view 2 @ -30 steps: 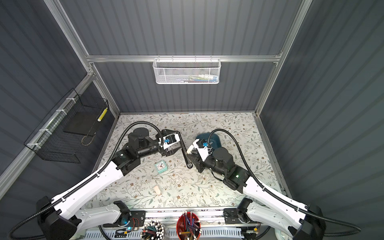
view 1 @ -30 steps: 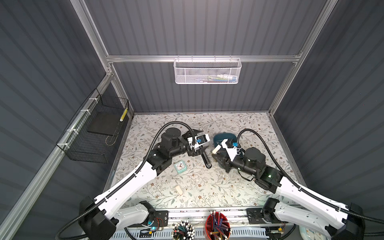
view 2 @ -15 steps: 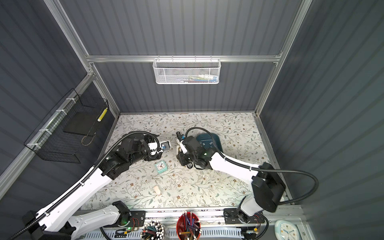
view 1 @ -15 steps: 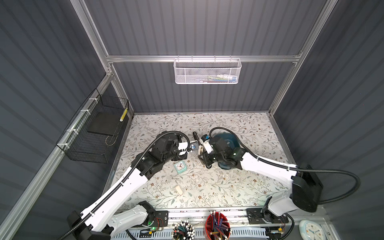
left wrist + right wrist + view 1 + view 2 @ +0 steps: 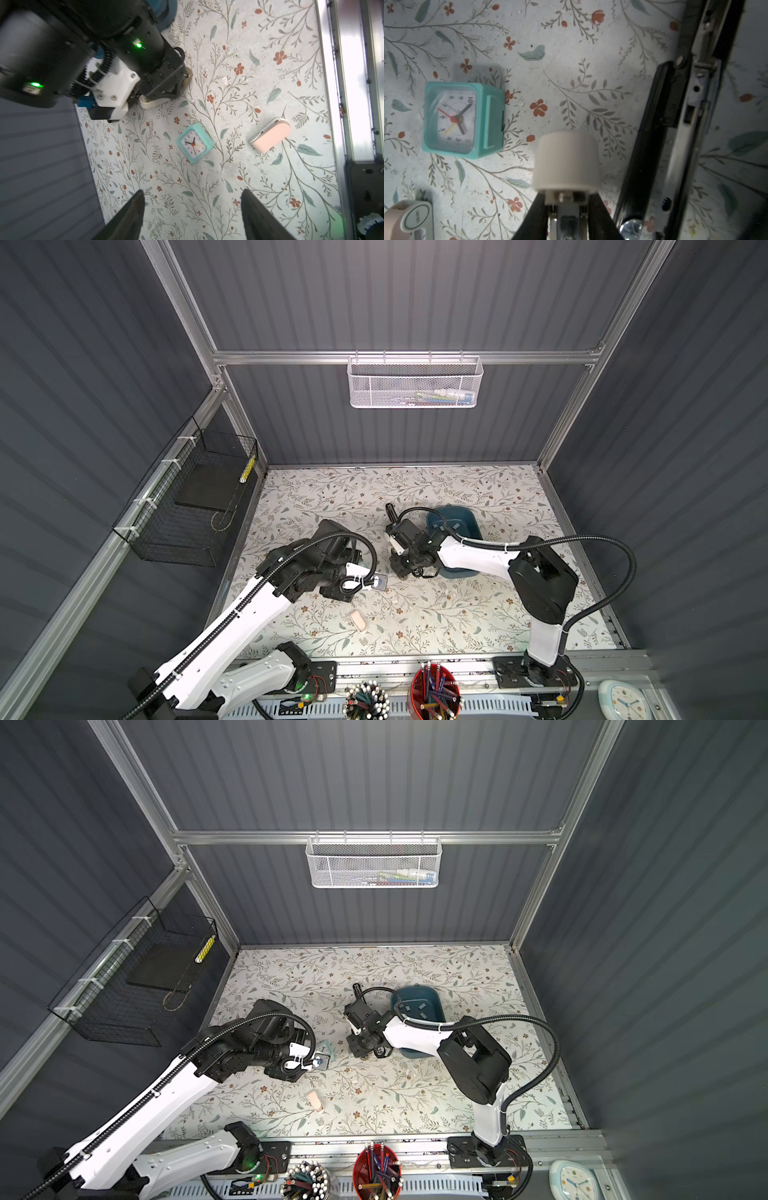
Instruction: Load the staples into the stapler
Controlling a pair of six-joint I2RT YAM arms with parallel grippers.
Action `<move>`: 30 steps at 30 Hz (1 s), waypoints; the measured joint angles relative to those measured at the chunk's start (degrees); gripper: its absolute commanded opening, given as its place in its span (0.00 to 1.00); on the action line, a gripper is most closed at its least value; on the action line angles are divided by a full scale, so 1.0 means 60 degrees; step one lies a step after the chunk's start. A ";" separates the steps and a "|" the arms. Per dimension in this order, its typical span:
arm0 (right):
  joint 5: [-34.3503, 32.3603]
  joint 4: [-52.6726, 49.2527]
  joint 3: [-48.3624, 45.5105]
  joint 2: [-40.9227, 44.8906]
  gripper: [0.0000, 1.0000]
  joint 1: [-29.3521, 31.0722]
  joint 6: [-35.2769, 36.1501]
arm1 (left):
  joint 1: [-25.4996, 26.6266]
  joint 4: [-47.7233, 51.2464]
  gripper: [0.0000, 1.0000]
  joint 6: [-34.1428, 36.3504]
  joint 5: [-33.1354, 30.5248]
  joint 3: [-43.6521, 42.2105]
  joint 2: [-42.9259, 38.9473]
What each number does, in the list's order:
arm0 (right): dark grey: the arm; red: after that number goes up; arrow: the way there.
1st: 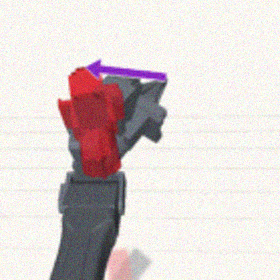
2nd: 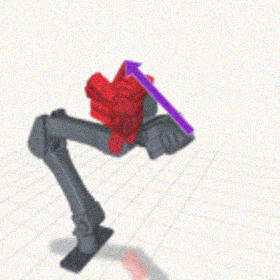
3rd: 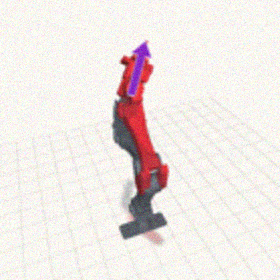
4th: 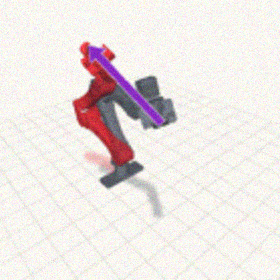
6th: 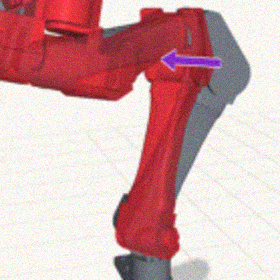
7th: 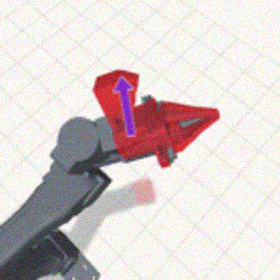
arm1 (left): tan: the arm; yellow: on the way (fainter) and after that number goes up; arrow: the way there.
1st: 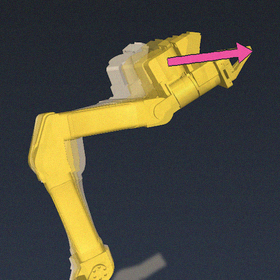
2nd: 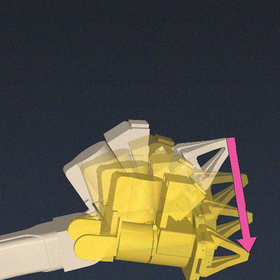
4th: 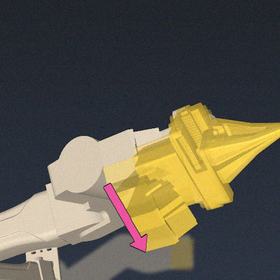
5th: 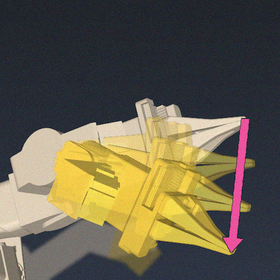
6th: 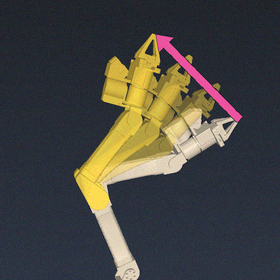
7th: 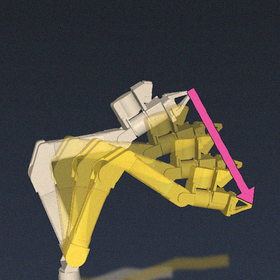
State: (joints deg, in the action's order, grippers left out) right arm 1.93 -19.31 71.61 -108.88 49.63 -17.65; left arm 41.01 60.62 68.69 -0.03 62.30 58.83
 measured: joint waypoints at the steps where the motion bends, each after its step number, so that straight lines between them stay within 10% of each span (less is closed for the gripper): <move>1: -0.0004 0.0000 0.0026 -0.0055 0.00 -0.0055 0.0004 | 0.0051 0.0025 0.74 0.0055 -0.0135 -0.0182 0.0047; 30: 0.0543 0.1381 -0.0608 0.0273 0.47 -0.0637 -0.0058 | 0.0605 -0.0714 0.70 0.1985 0.0535 -0.2758 0.1060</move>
State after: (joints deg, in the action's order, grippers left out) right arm 5.19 -11.03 67.96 -107.24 45.80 -18.00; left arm 44.64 56.34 80.60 3.18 45.76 65.19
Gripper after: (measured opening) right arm 0.459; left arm 0.706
